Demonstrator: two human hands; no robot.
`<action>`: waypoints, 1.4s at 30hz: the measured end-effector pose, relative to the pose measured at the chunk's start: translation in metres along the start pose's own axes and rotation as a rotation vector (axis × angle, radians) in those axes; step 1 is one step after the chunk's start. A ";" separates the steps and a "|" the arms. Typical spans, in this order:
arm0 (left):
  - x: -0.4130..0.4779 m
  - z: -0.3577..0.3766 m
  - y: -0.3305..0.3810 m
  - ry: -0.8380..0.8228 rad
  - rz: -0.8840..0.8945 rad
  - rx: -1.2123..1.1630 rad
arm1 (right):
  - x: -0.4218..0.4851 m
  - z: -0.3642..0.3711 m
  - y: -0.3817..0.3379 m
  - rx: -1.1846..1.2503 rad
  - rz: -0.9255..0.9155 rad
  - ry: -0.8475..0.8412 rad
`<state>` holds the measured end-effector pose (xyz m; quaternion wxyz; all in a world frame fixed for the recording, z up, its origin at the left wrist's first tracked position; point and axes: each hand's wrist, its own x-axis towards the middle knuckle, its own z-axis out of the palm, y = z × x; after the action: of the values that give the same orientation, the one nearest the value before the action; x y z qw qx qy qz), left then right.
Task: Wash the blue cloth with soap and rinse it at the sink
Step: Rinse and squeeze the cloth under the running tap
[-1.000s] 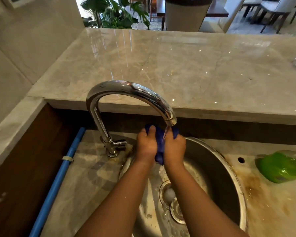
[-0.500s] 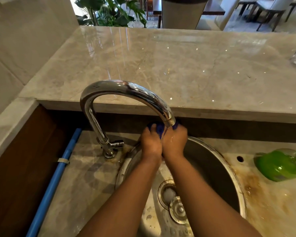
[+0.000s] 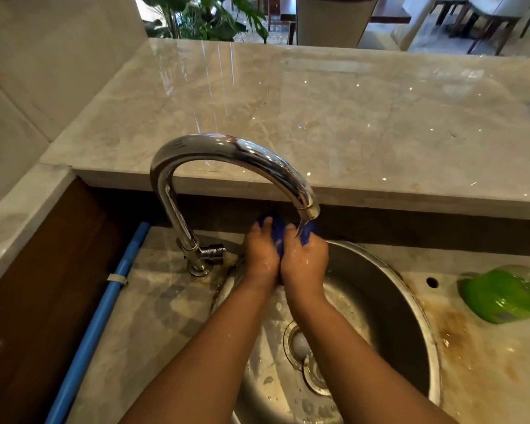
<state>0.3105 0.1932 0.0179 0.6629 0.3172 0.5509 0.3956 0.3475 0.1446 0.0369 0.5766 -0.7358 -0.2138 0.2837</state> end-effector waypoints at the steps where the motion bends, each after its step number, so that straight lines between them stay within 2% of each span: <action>1: 0.001 0.001 -0.001 0.018 -0.011 0.093 | 0.000 -0.001 0.000 -0.021 -0.019 -0.011; 3: -0.009 0.004 -0.007 0.000 0.042 0.210 | 0.015 -0.004 -0.001 -0.065 0.014 0.001; 6: -0.018 0.002 -0.020 -0.103 0.007 -0.033 | 0.024 -0.005 -0.001 -0.055 0.090 0.029; 9: -0.003 0.001 -0.003 0.030 -0.034 -0.040 | 0.001 -0.003 0.005 -0.020 0.010 -0.004; 12: -0.013 0.005 -0.012 -0.014 0.003 0.054 | 0.012 -0.005 0.006 -0.011 0.039 0.009; 14: -0.021 0.003 -0.020 -0.042 0.047 -0.012 | 0.022 -0.004 0.005 0.003 0.072 0.029; 19: 0.000 -0.001 -0.001 -0.020 -0.079 -0.192 | -0.001 0.001 0.006 -0.015 -0.044 -0.026; 20: -0.006 0.003 -0.001 -0.046 -0.074 -0.164 | 0.004 -0.001 0.005 -0.026 -0.025 -0.013; 22: -0.024 0.005 -0.012 -0.068 0.052 0.035 | 0.022 -0.006 0.006 0.016 0.040 0.015; 24: -0.031 0.003 -0.017 -0.089 0.130 0.095 | 0.025 -0.008 0.008 0.032 0.076 0.055; 28: -0.002 0.003 0.001 -0.002 0.014 -0.017 | 0.002 -0.002 0.015 0.031 0.030 0.031; 31: -0.008 0.010 -0.003 -0.030 -0.060 -0.048 | 0.021 -0.006 0.017 0.008 0.133 0.030; 35: -0.020 -0.003 -0.005 -0.144 -0.017 -0.071 | 0.043 -0.022 0.015 0.025 0.214 -0.109; 40: -0.013 -0.040 0.011 -0.242 0.126 0.140 | 0.036 -0.055 0.021 0.335 0.336 -0.354; 42: -0.018 -0.052 0.012 -0.313 0.108 0.181 | 0.030 -0.062 0.023 0.331 0.310 -0.428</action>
<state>0.2563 0.1828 0.0271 0.6870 0.4625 0.4564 0.3253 0.4107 0.1126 0.0200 0.5802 -0.5793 -0.1667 0.5477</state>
